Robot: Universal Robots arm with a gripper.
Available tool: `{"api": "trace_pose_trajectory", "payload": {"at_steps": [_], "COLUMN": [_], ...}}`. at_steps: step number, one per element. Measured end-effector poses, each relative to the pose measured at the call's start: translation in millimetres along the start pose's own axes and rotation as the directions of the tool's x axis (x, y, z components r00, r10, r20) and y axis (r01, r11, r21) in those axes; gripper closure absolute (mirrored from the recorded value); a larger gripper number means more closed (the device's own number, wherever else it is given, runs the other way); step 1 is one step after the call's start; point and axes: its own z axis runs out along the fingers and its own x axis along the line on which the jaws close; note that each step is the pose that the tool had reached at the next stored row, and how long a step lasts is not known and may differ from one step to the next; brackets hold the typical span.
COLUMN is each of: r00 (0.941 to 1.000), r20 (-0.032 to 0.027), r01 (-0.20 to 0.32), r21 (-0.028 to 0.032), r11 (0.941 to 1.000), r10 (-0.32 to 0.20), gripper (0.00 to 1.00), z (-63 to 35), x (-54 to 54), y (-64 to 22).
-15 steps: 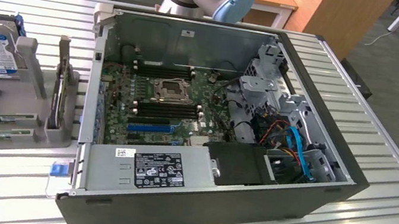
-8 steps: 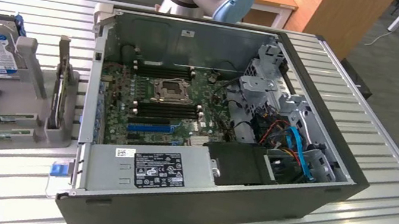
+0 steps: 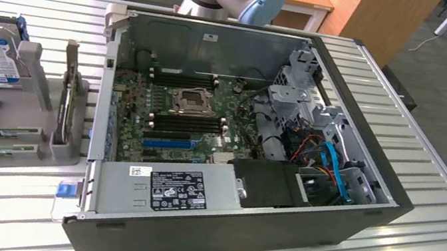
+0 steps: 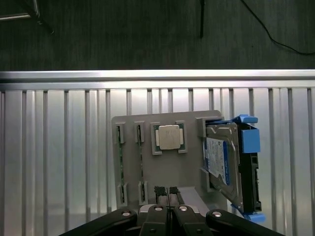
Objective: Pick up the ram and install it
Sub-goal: 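Pick up the ram and move it above insertion slot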
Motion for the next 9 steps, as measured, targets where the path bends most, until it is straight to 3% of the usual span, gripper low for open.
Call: {"api": "trace_pose_trajectory", "payload": {"at_steps": [9], "r00": [1.0000], "r20": [0.0001], "r01": [0.000], "r21": [0.0000], "r11": [1.0000], "r10": [0.000], "gripper": [0.90], "z": [0.0], "x": [3.0], "y": [-0.1]}}
